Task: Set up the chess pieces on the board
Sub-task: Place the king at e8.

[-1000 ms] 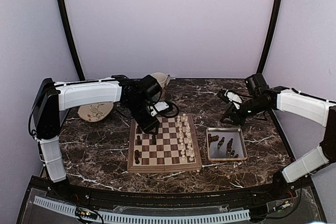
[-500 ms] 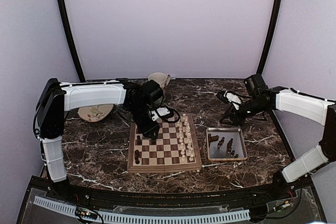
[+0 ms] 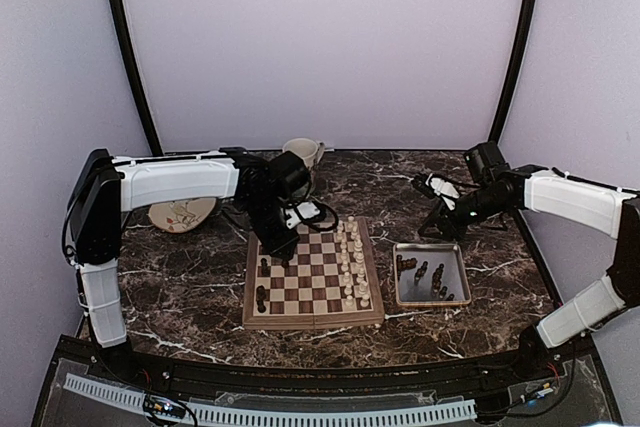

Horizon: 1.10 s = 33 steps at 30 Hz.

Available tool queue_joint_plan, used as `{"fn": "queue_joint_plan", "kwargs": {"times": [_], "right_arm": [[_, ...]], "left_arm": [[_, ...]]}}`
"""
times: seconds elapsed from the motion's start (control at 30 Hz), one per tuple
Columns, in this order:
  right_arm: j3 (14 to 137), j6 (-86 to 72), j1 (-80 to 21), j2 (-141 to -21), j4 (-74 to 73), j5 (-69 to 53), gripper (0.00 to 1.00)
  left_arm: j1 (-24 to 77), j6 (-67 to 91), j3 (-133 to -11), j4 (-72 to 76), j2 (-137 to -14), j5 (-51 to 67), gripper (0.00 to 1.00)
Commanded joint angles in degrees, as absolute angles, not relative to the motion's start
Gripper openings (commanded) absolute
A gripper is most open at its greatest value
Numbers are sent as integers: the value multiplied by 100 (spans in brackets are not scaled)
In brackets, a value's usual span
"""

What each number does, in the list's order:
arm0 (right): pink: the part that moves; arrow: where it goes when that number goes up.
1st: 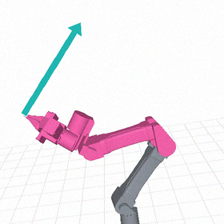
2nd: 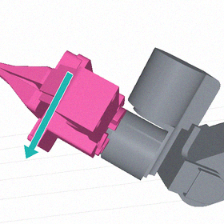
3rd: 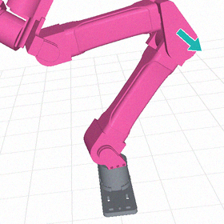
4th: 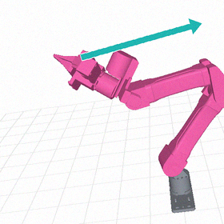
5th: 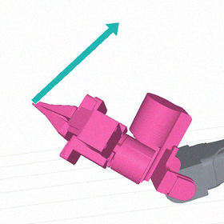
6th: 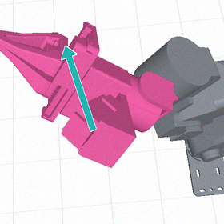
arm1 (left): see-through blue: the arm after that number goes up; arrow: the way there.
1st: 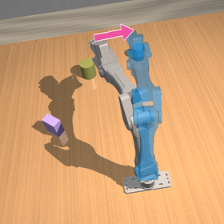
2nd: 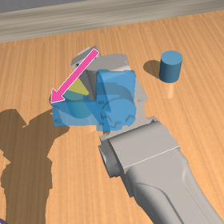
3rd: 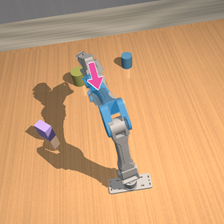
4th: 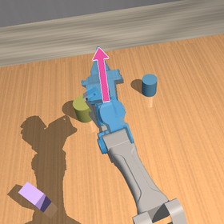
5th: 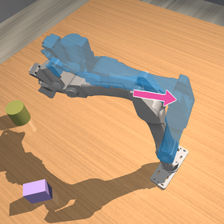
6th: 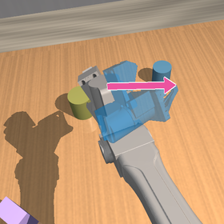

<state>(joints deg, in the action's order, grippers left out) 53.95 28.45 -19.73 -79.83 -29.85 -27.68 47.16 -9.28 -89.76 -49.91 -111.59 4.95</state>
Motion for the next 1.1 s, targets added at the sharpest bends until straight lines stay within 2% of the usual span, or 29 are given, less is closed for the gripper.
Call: {"fn": "queue_joint_plan", "kwargs": {"times": [0.0,0.6,1.07], "right_arm": [[5432,2897,-1975,-8065,-2911,-2891,32],[5449,2916,-1976,-8151,-2953,-2931,32],[5449,2914,-1969,-8165,-2962,-2939,32]], "left_arm": [[4705,-977,-8953,-5143,-10742,163,6],[4443,-884,-8368,-5147,-10276,57,5],[4320,-883,-8255,-5080,-10385,-21,6]]}}
